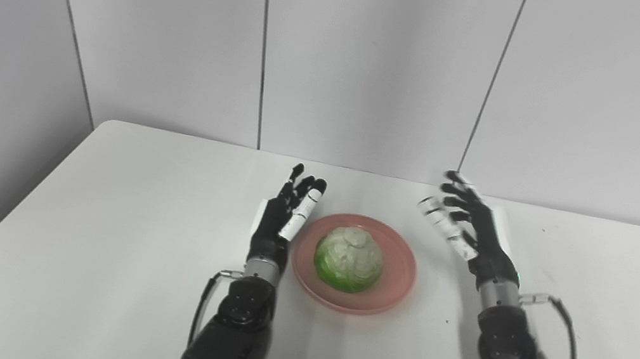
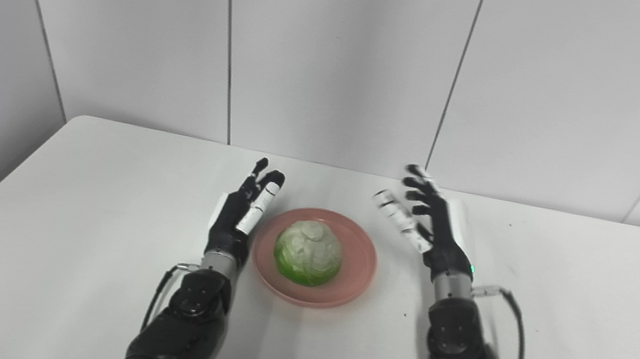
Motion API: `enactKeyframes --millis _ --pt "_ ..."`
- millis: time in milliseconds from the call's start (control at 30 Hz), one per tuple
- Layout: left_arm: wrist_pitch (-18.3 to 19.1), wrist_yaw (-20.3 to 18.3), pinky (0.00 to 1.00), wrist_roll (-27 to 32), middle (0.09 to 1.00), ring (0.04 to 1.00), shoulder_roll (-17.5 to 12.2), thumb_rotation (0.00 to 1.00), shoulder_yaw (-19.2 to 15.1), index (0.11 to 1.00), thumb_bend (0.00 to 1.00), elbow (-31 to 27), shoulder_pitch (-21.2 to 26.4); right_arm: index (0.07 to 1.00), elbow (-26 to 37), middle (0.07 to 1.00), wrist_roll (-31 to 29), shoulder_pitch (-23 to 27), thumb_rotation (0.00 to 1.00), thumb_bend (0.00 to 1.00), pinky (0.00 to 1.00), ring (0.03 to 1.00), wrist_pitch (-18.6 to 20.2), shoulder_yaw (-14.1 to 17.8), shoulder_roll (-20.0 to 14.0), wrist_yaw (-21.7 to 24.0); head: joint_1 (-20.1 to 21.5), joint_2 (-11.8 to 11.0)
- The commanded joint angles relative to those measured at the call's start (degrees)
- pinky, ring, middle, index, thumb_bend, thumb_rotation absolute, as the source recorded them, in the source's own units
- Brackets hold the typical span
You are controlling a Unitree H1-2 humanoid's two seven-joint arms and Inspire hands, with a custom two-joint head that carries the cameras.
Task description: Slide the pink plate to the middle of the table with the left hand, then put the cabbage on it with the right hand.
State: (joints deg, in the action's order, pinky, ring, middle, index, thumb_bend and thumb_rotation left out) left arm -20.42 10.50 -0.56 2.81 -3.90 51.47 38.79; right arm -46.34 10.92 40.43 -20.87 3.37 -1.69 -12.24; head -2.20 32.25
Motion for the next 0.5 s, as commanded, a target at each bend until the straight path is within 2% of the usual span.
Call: enactKeyframes --millis 0,67,133,300,367,433,467 --pt "-0.86 1.94 0.96 -1.19 0.946 0.959 -0.58 0.67 0.16 0.937 0.70 -0.78 -0.30 0.891 -1.30 0.840 -5.44 3.39 0.94 0.69 0.76 0.792 -5.07 1.94 1.71 0.53 0.43 0.11" --pt "0.47 3.16 0.90 -1.25 0.941 0.927 -0.31 0.68 -0.11 0.936 0.70 -1.64 -0.23 0.926 -3.65 0.861 -9.37 2.91 0.99 0.71 0.79 0.814 -5.31 3.73 3.02 1.34 1.05 0.21" --pt "1.75 3.70 0.96 -0.60 0.957 0.975 -0.03 0.71 -0.54 0.933 0.69 -2.59 -0.28 0.952 -5.17 0.893 -12.84 2.63 1.00 0.74 0.84 0.851 -4.96 5.25 4.12 2.57 1.35 0.33" --pt "5.37 3.84 1.00 1.07 0.947 0.994 0.82 0.78 -1.68 0.952 0.70 -5.12 -0.53 0.983 -6.30 0.944 -21.14 1.91 1.00 0.76 0.94 0.910 -2.01 8.09 5.56 8.18 1.19 0.52" --pt "6.68 3.07 1.00 1.95 0.953 0.993 1.05 0.83 -2.13 0.967 0.69 -6.14 -0.71 0.984 -7.06 0.949 -22.71 1.71 1.00 0.81 0.93 0.913 -0.92 8.54 5.50 9.36 1.43 0.56" --pt "7.14 2.11 1.00 3.07 0.967 0.999 1.12 0.87 -2.57 0.985 0.66 -6.45 -0.80 0.974 -7.55 0.940 -25.25 1.53 0.96 0.82 0.91 0.907 -0.15 9.59 5.71 10.56 1.51 0.51" --pt "7.24 1.85 1.00 3.32 0.974 1.000 1.10 0.90 -2.73 0.992 0.68 -6.45 -0.80 0.970 -7.59 0.936 -25.76 1.38 0.96 0.82 0.90 0.901 0.20 9.70 5.73 10.77 1.51 0.51"
